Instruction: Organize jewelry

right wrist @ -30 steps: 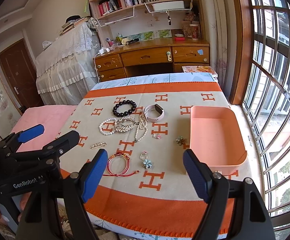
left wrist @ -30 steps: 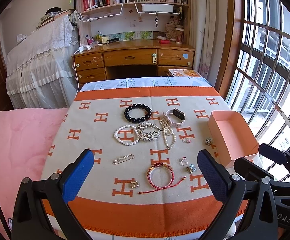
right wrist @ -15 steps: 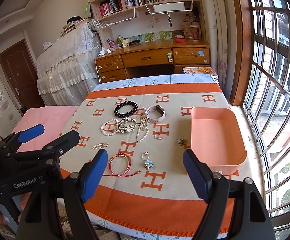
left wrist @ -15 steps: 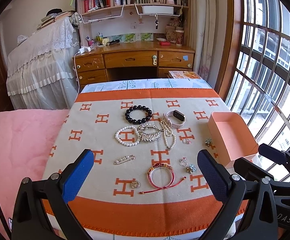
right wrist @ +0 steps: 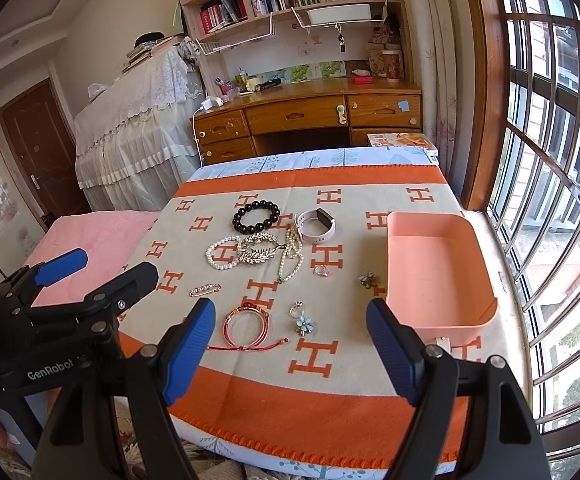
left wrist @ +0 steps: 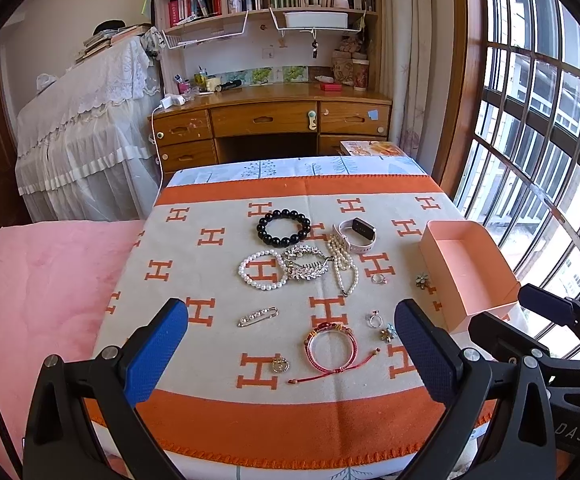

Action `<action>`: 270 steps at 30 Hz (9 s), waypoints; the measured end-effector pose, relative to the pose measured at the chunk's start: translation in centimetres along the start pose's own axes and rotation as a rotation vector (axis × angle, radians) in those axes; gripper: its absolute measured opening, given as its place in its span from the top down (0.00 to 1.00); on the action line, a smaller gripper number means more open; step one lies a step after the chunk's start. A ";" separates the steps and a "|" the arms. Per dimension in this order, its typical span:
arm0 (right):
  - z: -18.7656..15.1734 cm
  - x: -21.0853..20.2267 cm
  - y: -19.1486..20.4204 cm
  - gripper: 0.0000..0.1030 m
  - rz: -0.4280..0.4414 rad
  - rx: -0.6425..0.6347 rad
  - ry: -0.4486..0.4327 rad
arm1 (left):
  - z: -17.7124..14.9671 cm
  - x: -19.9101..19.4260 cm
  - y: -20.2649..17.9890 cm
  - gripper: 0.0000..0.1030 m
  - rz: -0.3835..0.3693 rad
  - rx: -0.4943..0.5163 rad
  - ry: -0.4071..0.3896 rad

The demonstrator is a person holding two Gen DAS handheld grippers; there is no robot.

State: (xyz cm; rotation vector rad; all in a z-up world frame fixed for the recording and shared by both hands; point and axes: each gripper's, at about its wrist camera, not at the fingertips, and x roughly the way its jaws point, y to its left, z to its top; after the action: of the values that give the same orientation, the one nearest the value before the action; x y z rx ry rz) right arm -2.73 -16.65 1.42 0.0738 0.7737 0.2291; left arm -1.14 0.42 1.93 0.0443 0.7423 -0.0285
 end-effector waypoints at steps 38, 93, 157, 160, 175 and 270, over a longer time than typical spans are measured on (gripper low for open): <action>10.9 24.4 -2.1 0.71 0.113 0.047 0.459 | 11.7 22.1 7.9 0.01 -0.067 0.062 0.284; -0.2 13.8 -16.1 0.88 0.066 0.258 0.376 | 15.3 16.1 -7.7 0.88 -0.334 0.095 0.223; -3.3 13.3 1.0 0.62 0.148 -0.033 0.284 | -4.2 15.0 8.8 0.34 -0.102 -0.012 0.285; -3.3 14.5 2.3 0.62 0.134 -0.076 0.299 | -4.1 15.3 9.1 0.34 -0.113 -0.015 0.283; -3.7 17.1 3.6 0.94 0.044 -0.170 0.287 | 0.9 20.7 11.6 0.34 -0.091 -0.101 0.287; 0.2 9.7 -19.4 0.94 -0.197 0.336 -0.014 | 7.5 17.0 -12.1 0.56 -0.341 0.126 0.233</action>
State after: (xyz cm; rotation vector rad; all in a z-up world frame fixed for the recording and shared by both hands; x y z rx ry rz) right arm 7.57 -33.22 -7.98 0.3142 0.7943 -0.0903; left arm 15.91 -12.20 -4.42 0.0408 0.9739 -0.4009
